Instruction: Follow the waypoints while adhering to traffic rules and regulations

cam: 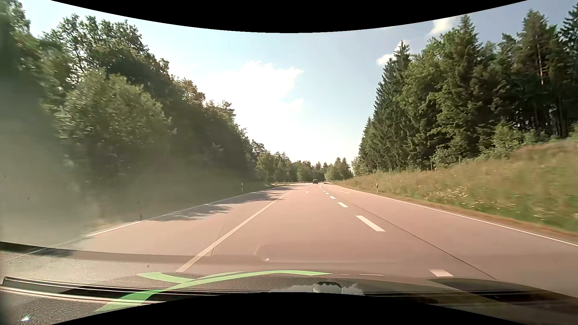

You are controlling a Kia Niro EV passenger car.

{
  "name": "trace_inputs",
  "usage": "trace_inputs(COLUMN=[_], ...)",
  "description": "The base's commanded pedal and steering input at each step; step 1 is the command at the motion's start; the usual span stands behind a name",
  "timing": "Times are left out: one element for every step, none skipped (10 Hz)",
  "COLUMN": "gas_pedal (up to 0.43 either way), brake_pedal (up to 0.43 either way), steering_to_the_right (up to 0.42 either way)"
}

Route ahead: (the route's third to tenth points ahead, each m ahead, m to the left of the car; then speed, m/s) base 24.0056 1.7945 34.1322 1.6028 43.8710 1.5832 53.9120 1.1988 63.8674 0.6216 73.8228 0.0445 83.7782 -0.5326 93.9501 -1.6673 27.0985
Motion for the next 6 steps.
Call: trace_inputs(gas_pedal=[0.378, 0.378, 0.35, 0.331, 0.331, 0.331], brake_pedal=[0.0, 0.0, 0.0, 0.0, 0.0, 0.0], steering_to_the_right=[0.003, 0.003, 0.003, 0.003, 0.003, 0.003])
